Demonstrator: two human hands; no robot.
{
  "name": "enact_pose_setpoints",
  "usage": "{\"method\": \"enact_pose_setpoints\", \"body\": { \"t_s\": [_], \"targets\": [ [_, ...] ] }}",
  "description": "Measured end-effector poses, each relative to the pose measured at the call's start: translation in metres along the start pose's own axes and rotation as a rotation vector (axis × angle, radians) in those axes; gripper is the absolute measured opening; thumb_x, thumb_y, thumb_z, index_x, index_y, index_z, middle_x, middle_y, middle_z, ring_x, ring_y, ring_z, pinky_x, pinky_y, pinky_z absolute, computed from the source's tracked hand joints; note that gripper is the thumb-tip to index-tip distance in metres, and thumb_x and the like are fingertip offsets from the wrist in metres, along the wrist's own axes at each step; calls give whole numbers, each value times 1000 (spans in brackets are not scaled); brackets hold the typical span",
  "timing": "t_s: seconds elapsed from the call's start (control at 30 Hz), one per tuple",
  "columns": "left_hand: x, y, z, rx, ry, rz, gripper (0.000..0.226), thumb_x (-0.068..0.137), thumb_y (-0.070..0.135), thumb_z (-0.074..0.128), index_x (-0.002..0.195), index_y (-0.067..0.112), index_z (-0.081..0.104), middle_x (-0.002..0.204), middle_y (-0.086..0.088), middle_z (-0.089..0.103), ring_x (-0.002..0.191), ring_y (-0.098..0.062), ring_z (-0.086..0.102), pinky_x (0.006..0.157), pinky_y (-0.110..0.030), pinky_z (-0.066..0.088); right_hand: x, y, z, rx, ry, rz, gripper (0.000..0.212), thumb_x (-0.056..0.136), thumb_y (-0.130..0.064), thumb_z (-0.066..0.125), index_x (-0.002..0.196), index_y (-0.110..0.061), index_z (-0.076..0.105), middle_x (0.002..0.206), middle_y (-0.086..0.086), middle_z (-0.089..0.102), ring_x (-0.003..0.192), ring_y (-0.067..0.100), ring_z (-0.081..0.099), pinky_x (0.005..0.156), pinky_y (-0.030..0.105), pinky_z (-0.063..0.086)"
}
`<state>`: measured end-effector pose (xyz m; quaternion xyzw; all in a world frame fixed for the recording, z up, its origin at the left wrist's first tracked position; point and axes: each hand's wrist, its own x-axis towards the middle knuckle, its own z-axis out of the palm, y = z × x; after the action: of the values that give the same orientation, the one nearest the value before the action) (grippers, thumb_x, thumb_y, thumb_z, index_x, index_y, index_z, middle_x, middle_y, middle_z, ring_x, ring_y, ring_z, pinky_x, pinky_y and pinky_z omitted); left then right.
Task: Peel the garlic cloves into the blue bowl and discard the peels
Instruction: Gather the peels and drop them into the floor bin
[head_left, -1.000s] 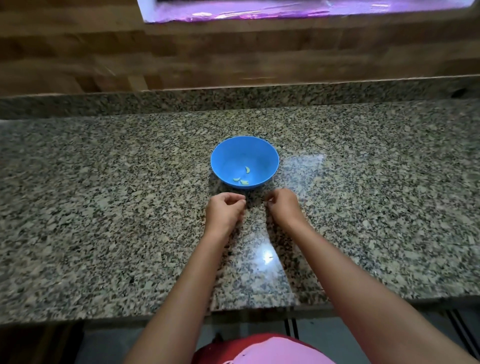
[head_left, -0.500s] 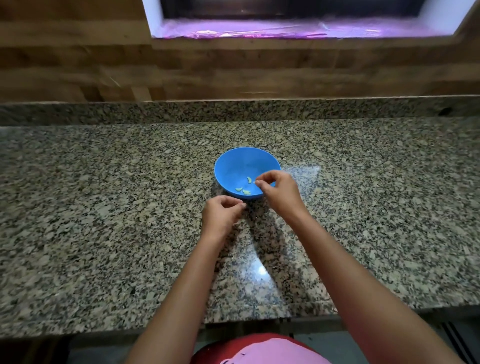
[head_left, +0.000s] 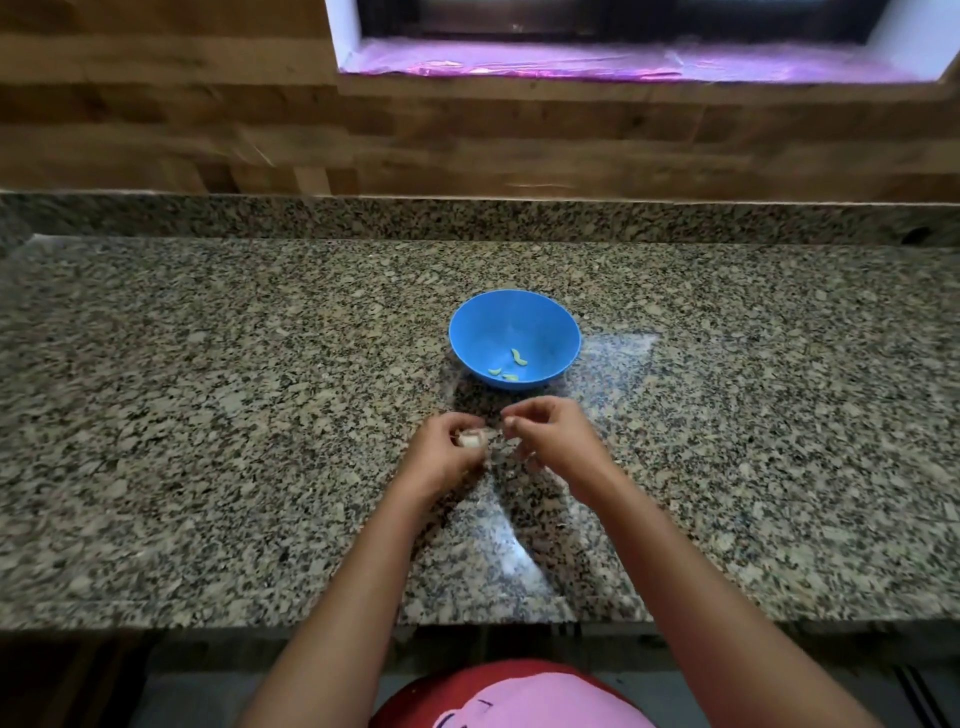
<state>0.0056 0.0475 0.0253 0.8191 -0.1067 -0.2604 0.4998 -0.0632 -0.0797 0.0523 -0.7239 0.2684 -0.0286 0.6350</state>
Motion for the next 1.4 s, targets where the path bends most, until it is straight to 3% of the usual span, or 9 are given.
{"method": "enact_pose_setpoints", "body": {
  "t_s": [0.1, 0.23, 0.4, 0.63, 0.8, 1.0, 1.27, 1.4],
  "targets": [
    [-6, 0, 0, -214, -2, 39, 46, 74, -4, 73, 117, 8, 62, 97, -9, 68, 81, -18, 65, 76, -33, 56, -7, 11, 4, 91, -38, 53, 17, 89, -3, 60, 106, 3, 62, 74, 7, 63, 53, 11, 57, 44, 23, 50],
    [-12, 5, 3, -219, 14, 124, 46, 73, -2, 74, 112, 19, 62, 102, -7, 69, 93, -17, 67, 82, -32, 56, -13, 10, 4, 184, -25, 9, 18, 86, -3, 65, 103, 4, 63, 72, 8, 66, 52, 9, 59, 46, 22, 49],
    [-20, 11, 2, -337, -28, 170, 46, 74, -5, 72, 115, 13, 63, 102, -6, 70, 95, -15, 67, 85, -31, 55, -17, 6, 1, 183, 90, -88, 8, 84, -2, 67, 90, -1, 63, 71, 10, 65, 55, 12, 62, 47, 23, 50],
    [-29, 11, 2, -420, -24, 219, 39, 78, -7, 67, 108, 17, 63, 101, -5, 70, 95, -13, 66, 85, -26, 54, -20, 0, -1, 270, 41, -59, 17, 78, 0, 72, 91, 3, 61, 77, 14, 68, 60, 14, 67, 59, 24, 56],
    [-33, 12, 7, -446, 18, 225, 38, 79, -7, 66, 110, 15, 63, 102, -5, 69, 94, -13, 66, 80, -21, 54, -21, -2, 0, 258, 71, -55, 19, 78, -1, 73, 91, 6, 62, 74, 12, 68, 58, 13, 66, 55, 22, 52],
    [-34, 10, 7, -429, 37, 227, 38, 80, -10, 64, 110, 14, 64, 101, -2, 68, 94, -11, 65, 84, -24, 54, -21, -5, 3, 328, 28, 1, 11, 78, 3, 70, 71, -1, 62, 58, 5, 63, 48, 9, 58, 48, 17, 48],
    [-29, 6, 9, -395, 22, 232, 38, 80, -10, 63, 106, 17, 64, 105, -7, 68, 99, -17, 65, 85, -27, 54, -16, -4, 4, 314, -61, 81, 19, 86, 2, 60, 67, -3, 58, 63, 9, 56, 44, 7, 48, 42, 16, 41],
    [-21, 2, 3, -363, 93, 170, 36, 84, -3, 63, 112, 18, 61, 107, -3, 65, 90, -9, 62, 69, -15, 53, -13, 1, -10, 268, -23, 60, 10, 88, -3, 61, 80, -2, 56, 72, 10, 62, 52, 10, 56, 50, 19, 48]
  ]
}}
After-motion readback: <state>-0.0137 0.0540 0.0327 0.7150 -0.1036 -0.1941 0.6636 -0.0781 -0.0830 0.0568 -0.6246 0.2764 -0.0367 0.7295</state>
